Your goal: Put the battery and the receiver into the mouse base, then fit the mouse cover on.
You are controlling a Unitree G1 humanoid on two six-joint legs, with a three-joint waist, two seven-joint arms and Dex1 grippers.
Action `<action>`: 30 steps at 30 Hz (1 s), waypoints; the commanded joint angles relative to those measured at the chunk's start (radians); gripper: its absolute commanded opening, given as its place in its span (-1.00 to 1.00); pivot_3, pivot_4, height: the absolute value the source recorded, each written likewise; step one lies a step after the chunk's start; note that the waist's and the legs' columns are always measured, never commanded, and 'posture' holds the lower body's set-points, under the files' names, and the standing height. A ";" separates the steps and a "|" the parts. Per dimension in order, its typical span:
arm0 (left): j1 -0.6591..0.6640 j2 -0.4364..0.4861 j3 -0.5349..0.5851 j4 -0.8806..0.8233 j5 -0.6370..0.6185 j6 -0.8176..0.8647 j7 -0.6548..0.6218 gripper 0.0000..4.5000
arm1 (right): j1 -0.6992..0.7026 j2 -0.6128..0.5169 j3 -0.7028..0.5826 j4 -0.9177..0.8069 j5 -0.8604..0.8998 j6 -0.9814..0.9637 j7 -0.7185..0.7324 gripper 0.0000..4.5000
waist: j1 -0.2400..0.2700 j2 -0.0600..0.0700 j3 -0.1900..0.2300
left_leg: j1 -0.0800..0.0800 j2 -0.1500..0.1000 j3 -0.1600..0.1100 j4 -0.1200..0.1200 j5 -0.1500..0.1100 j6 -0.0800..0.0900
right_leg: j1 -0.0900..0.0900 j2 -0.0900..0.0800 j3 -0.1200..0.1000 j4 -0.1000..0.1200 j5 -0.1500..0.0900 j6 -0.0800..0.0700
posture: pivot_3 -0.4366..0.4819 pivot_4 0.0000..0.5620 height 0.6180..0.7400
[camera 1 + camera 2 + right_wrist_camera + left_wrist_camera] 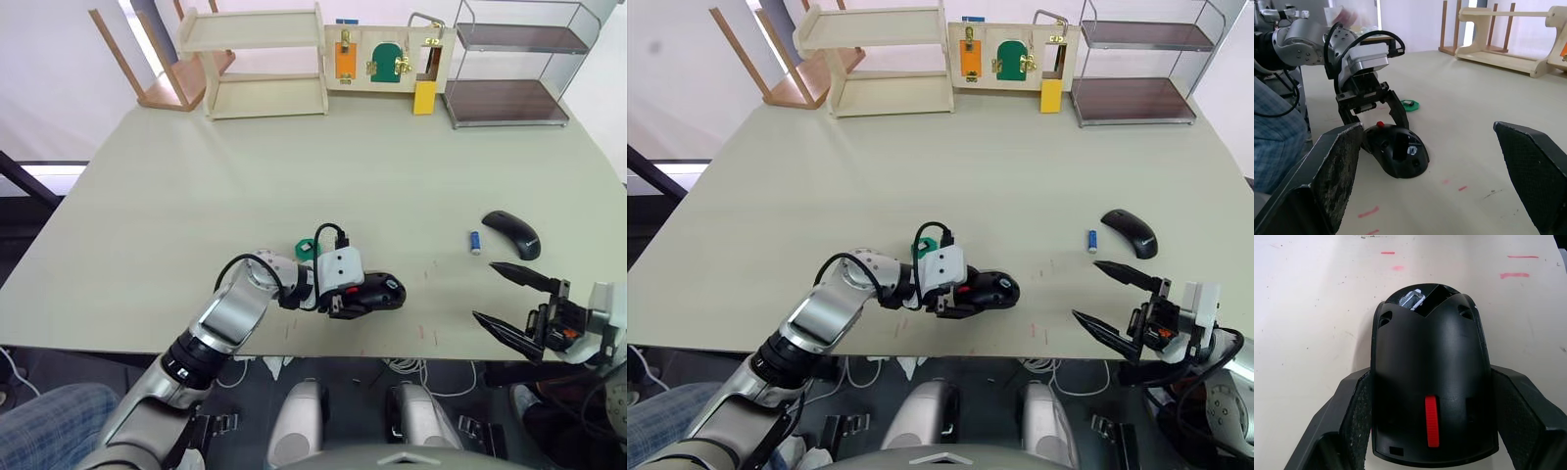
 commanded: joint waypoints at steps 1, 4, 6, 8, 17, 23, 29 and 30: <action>0.000 -0.013 -0.038 0.027 0.010 0.000 0.012 0.31 | 0.009 0.006 -0.010 -0.046 -0.069 0.014 -0.116 1.00 | 0.001 0.000 0.000 | 0.000 0.000 0.000 0.000 0.000 0.000 | 0.000 0.000 0.000 0.000 0.000 0.000 | -0.05 -0.47 1.00; -0.002 -0.015 -0.038 0.026 0.010 -0.003 0.012 0.31 | 0.019 0.010 -0.006 -0.073 -0.106 0.070 -0.219 1.00 | 0.001 0.000 0.000 | 0.000 0.000 0.000 0.000 0.000 0.000 | 0.000 0.000 0.000 0.000 0.000 0.000 | -0.05 -0.47 1.00; -0.003 -0.016 -0.039 0.022 0.008 0.001 0.012 0.31 | 0.029 0.011 -0.001 -0.101 -0.113 0.109 -0.267 1.00 | 0.001 0.001 -0.001 | 0.000 0.000 0.000 0.000 0.000 0.000 | 0.000 0.000 0.000 0.000 0.000 0.000 | -0.05 -0.47 1.00; -0.001 -0.013 -0.041 0.014 0.008 0.001 0.010 0.31 | 0.016 0.030 0.008 -0.131 -0.125 0.169 -0.364 1.00 | 0.001 0.001 -0.001 | 0.000 0.000 0.000 0.000 0.000 0.000 | 0.000 0.000 0.000 0.000 0.000 0.000 | -0.05 -0.47 1.00; 0.006 -0.011 -0.049 -0.027 0.000 0.047 0.013 0.31 | -0.056 0.084 0.064 -0.152 -0.297 0.364 -0.701 1.00 | 0.000 0.002 -0.001 | -0.001 0.000 -0.001 0.000 0.000 0.000 | -0.001 -0.001 0.001 -0.001 0.000 0.000 | -0.05 -0.47 1.00; 0.006 -0.006 -0.051 -0.037 0.000 0.060 0.021 0.31 | -0.132 0.118 0.080 -0.146 -0.311 0.509 -0.822 1.00 | -0.002 0.002 -0.001 | -0.002 0.000 -0.001 -0.001 0.000 0.000 | -0.001 -0.001 0.001 -0.002 0.000 0.000 | -0.05 -0.47 1.00; 0.015 0.004 -0.051 -0.054 -0.003 0.073 0.023 0.31 | -0.234 0.155 0.099 -0.106 -0.342 0.629 -0.919 1.00 | -0.003 0.002 -0.001 | -0.002 0.000 -0.001 -0.001 0.000 0.000 | -0.001 0.000 0.001 -0.002 0.000 0.000 | -0.05 -0.47 1.00; 0.016 0.006 -0.051 -0.055 -0.003 0.074 0.024 0.31 | -0.249 0.161 0.104 -0.091 -0.357 0.638 -0.938 1.00 | -0.004 0.002 -0.001 | -0.002 0.000 -0.001 -0.001 0.000 0.000 | -0.001 0.000 0.000 -0.002 0.000 0.000 | -0.05 -0.47 1.00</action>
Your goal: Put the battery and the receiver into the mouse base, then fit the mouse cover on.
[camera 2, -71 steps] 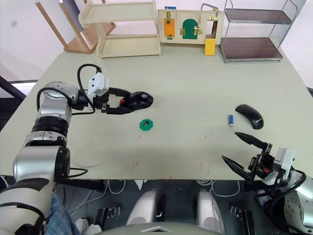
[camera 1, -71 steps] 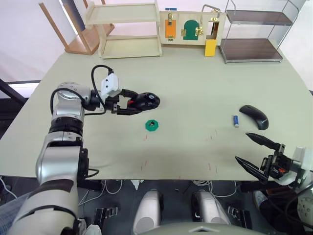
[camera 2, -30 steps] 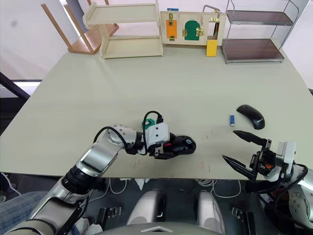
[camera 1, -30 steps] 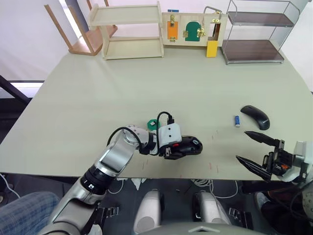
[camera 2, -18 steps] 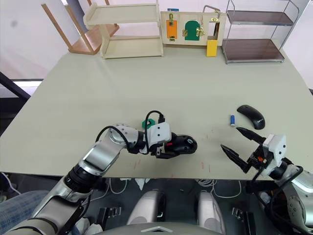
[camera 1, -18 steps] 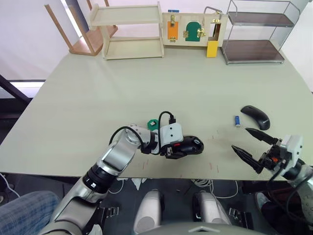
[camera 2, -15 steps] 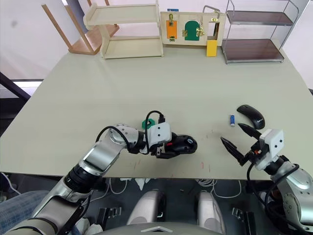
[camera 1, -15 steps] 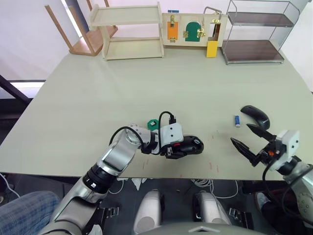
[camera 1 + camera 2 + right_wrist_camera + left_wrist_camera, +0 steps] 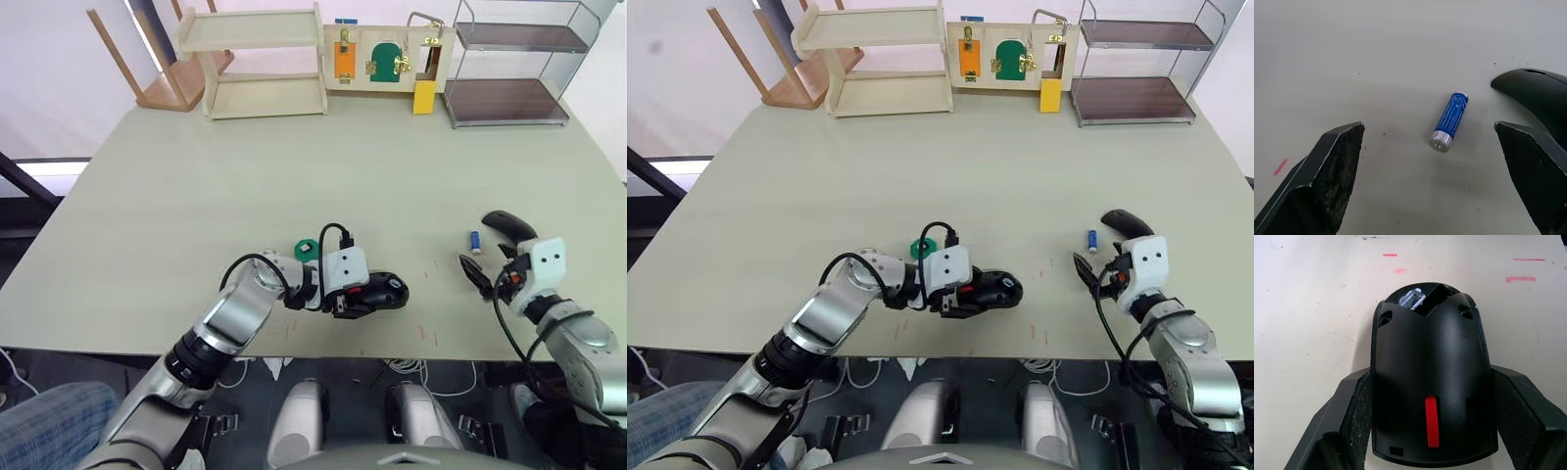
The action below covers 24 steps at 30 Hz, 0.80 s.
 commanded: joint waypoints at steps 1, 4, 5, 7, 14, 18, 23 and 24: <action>0.021 0.009 -0.028 -0.015 -0.006 0.015 -0.001 0.31 | -0.049 0.022 0.008 0.023 -0.040 0.035 -0.071 1.00 | -0.001 0.000 0.000 | 0.000 0.000 0.000 0.000 0.000 0.000 | 0.000 0.000 0.000 0.000 0.000 0.000 | -0.05 -0.47 1.00; 0.022 0.009 -0.026 -0.019 -0.008 0.020 0.002 0.31 | -0.075 0.042 0.017 0.039 -0.066 0.051 -0.109 1.00 | -0.001 0.000 0.000 | -0.001 0.000 0.000 -0.001 0.000 0.000 | -0.001 0.000 0.000 0.000 0.001 -0.002 | -0.05 -0.47 1.00; 0.022 0.010 -0.025 -0.019 -0.008 0.020 0.002 0.31 | -0.081 0.050 0.019 0.039 -0.070 0.061 -0.119 1.00 | -0.001 0.000 0.000 | -0.001 0.000 0.000 -0.001 0.000 0.000 | -0.001 0.000 0.000 -0.001 0.002 -0.003 | -0.05 -0.47 1.00; 0.023 0.013 -0.024 -0.018 -0.008 0.019 0.002 0.31 | -0.086 0.062 0.024 0.040 -0.080 0.070 -0.133 1.00 | -0.001 0.000 0.000 | -0.001 0.000 0.000 -0.002 0.000 0.000 | -0.002 0.000 0.000 -0.001 0.002 -0.003 | -0.05 -0.47 1.00; 0.020 0.020 -0.025 -0.011 -0.013 0.011 0.004 0.31 | -0.084 0.080 0.026 0.038 -0.104 0.058 -0.150 0.43 | -0.003 0.000 0.000 | -0.001 0.000 0.000 -0.002 0.000 0.000 | -0.002 0.000 0.000 0.000 0.000 0.000 | -0.05 -0.47 1.00; 0.019 0.025 -0.026 -0.007 -0.016 0.003 0.000 0.31 | -0.083 0.084 0.027 0.036 -0.113 0.045 -0.149 -0.24 | -0.004 0.000 0.000 | -0.001 0.000 0.000 -0.002 0.000 0.000 | -0.002 0.001 0.000 0.000 0.000 0.000 | -0.05 -0.47 1.00; 0.014 0.033 -0.024 0.004 -0.016 -0.009 -0.007 0.31 | -0.068 0.085 0.033 0.017 -0.117 0.031 -0.131 -0.95 | -0.004 0.000 0.000 | -0.001 0.000 0.000 -0.002 0.000 0.000 | -0.002 0.001 0.000 0.000 0.000 0.000 | -0.05 -0.47 1.00; 0.014 0.036 -0.024 0.005 -0.015 -0.013 -0.009 0.31 | -0.064 0.084 0.036 0.011 -0.116 0.026 -0.122 -0.96 | -0.004 0.000 0.000 | -0.001 0.000 0.000 -0.002 0.000 0.000 | -0.002 0.001 0.000 0.000 0.000 0.000 | -0.05 -0.47 1.00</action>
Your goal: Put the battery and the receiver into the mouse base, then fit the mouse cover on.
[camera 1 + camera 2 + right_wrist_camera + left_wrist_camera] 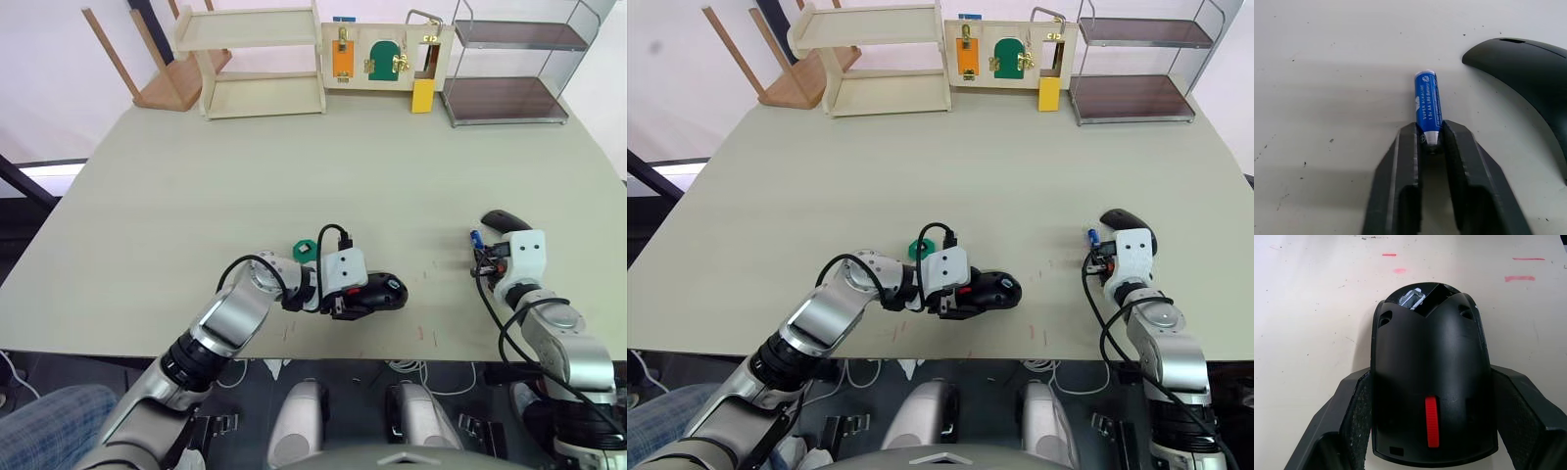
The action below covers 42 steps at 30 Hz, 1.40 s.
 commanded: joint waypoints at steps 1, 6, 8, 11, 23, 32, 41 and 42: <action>0.010 0.020 -0.027 0.013 -0.002 -0.005 -0.020 0.31 | 0.016 -0.013 0.010 -0.065 0.004 -0.034 0.038 -0.96 | -0.001 0.000 0.000 | 0.000 0.000 0.000 0.000 0.000 0.000 | 0.000 0.000 0.000 0.000 0.000 0.000 | -0.05 -0.47 1.00; 0.008 0.022 -0.038 0.002 0.000 0.001 -0.020 0.31 | 0.055 -0.068 0.002 -0.149 0.053 -0.003 0.133 -0.96 | -0.002 0.000 0.000 | 0.000 0.000 0.000 0.000 0.000 0.000 | 0.000 0.000 0.000 0.000 0.000 0.000 | -0.05 -0.47 1.00; 0.004 0.022 -0.037 0.005 -0.001 0.000 -0.020 0.31 | 0.084 -0.120 -0.009 -0.206 0.114 0.060 0.203 -0.96 | -0.001 0.000 0.000 | 0.000 0.000 0.000 0.000 0.000 0.000 | -0.001 0.000 0.000 0.000 0.000 0.000 | -0.05 -0.47 1.00; 0.001 0.027 -0.038 0.008 -0.003 -0.002 -0.028 0.31 | 0.103 -0.204 -0.030 -0.291 0.195 0.206 0.252 -0.96 | 0.000 0.000 0.000 | 0.000 0.000 0.000 0.000 0.000 0.000 | -0.001 0.000 0.000 0.000 0.000 0.000 | -0.05 -0.47 1.00; -0.006 0.022 -0.044 0.022 -0.001 -0.005 -0.036 0.31 | 0.041 -0.373 -0.015 -0.455 0.527 0.566 0.374 -0.96 | 0.000 -0.001 0.001 | -0.001 0.001 -0.001 0.000 0.000 0.000 | -0.001 0.000 0.000 -0.002 0.000 0.000 | -0.05 -0.47 1.00; -0.005 0.028 -0.040 0.024 -0.002 -0.007 -0.040 0.31 | -0.109 -0.370 0.022 -0.429 0.623 0.752 0.313 -0.96 | 0.000 -0.001 0.001 | -0.002 0.001 -0.002 0.000 0.000 0.000 | -0.002 0.001 -0.001 -0.002 0.000 0.000 | -0.05 -0.47 1.00; -0.012 0.025 -0.044 0.023 -0.004 -0.001 -0.044 0.31 | -0.197 -0.300 0.072 -0.413 0.648 0.903 0.225 -0.96 | 0.000 -0.002 0.001 | -0.012 0.000 -0.003 0.001 0.000 0.000 | -0.009 0.001 -0.004 -0.002 0.004 0.000 | -0.05 -0.47 1.00; -0.013 0.025 -0.044 0.022 -0.004 -0.001 -0.045 0.31 | -0.203 -0.292 0.078 -0.407 0.644 0.915 0.216 -0.96 | 0.000 -0.002 0.001 | -0.012 0.000 -0.003 0.001 0.000 0.000 | -0.009 0.001 -0.005 -0.002 0.004 0.001 | -0.05 -0.47 1.00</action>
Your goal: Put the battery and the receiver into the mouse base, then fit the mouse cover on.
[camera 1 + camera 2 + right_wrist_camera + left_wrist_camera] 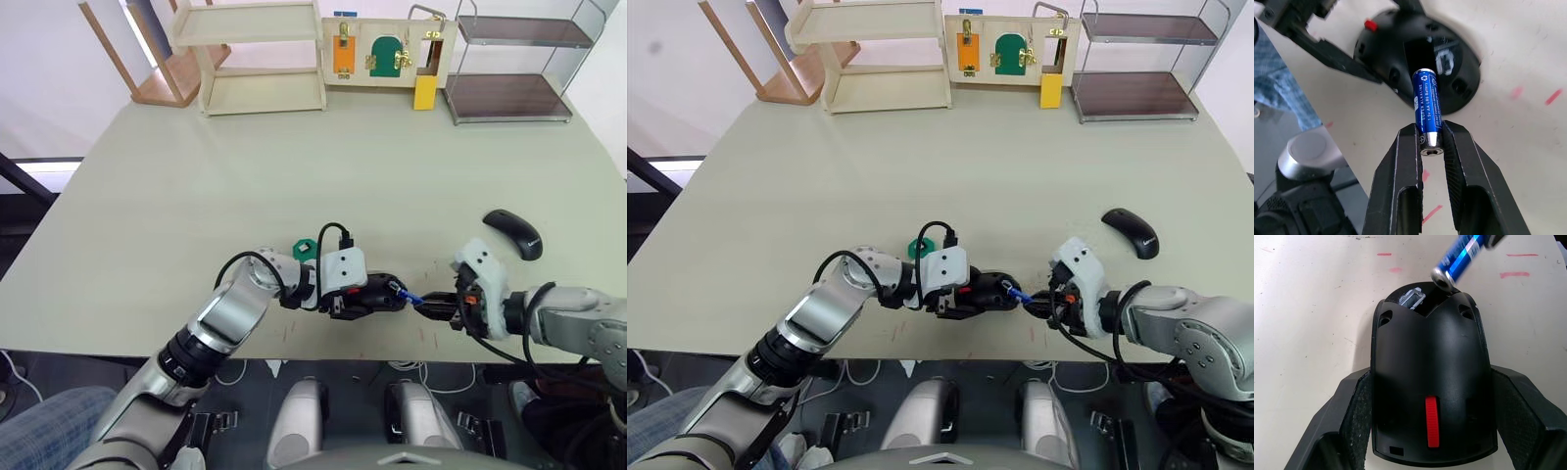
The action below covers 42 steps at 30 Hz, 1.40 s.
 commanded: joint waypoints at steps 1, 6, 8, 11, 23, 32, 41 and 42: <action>0.010 0.007 -0.037 0.016 0.004 0.016 -0.011 0.31 | -0.035 0.034 0.018 0.009 -0.013 0.046 -0.052 -0.96 | 0.000 0.000 0.000 | 0.000 0.000 0.000 0.000 0.000 0.000 | 0.000 0.000 0.000 0.000 0.000 0.000 | -0.05 -0.47 1.00; 0.008 0.010 -0.037 0.014 0.004 0.017 -0.015 0.31 | -0.068 0.072 0.020 0.028 -0.031 0.108 -0.091 -0.96 | -0.001 0.000 0.000 | 0.000 0.000 0.000 0.000 0.000 0.000 | 0.000 0.000 -0.001 0.000 0.000 0.000 | -0.05 -0.47 1.00; 0.007 0.013 -0.037 0.014 0.004 0.018 -0.016 0.31 | -0.081 0.077 0.023 0.030 -0.031 0.126 -0.094 -0.96 | -0.001 0.000 0.000 | 0.000 0.000 0.000 0.000 0.000 0.000 | 0.000 0.000 -0.001 0.000 0.000 0.000 | -0.05 -0.47 1.00; 0.007 0.013 -0.038 0.011 0.003 0.020 -0.016 0.31 | -0.100 0.085 0.042 0.041 -0.015 0.136 -0.111 -0.96 | -0.001 0.000 0.000 | 0.000 0.000 0.000 0.000 0.000 0.000 | 0.000 0.000 -0.001 0.000 0.000 0.000 | -0.05 -0.47 1.00; 0.012 0.013 -0.045 0.003 0.002 0.024 -0.012 0.31 | -0.162 0.124 0.087 0.082 0.035 0.136 -0.218 -0.96 | -0.010 -0.001 0.000 | 0.001 0.000 0.000 0.000 0.000 0.000 | 0.000 0.000 -0.001 0.001 0.000 0.000 | -0.05 -0.47 1.00; 0.016 0.013 -0.046 0.005 0.001 0.022 -0.012 0.31 | -0.173 0.119 0.085 0.076 0.063 0.136 -0.236 0.08 | -0.019 -0.001 -0.001 | 0.001 0.000 -0.001 0.001 0.000 0.000 | 0.001 0.000 0.000 0.002 0.001 0.000 | -0.05 -0.47 1.00; 0.014 0.012 -0.051 0.012 0.004 0.017 -0.013 0.31 | -0.164 0.083 0.043 0.034 0.071 0.128 -0.187 0.98 | -0.017 -0.001 -0.001 | 0.000 0.000 -0.001 0.001 0.000 0.000 | 0.000 0.000 0.000 0.001 0.001 -0.001 | -0.05 -0.47 1.00; 0.013 0.011 -0.051 0.013 0.004 0.017 -0.014 0.31 | -0.160 0.074 0.037 0.030 0.072 0.122 -0.178 0.98 | -0.017 -0.001 -0.001 | -0.001 0.000 -0.001 0.001 0.000 0.000 | 0.000 0.000 -0.001 0.000 0.001 -0.001 | -0.05 -0.47 1.00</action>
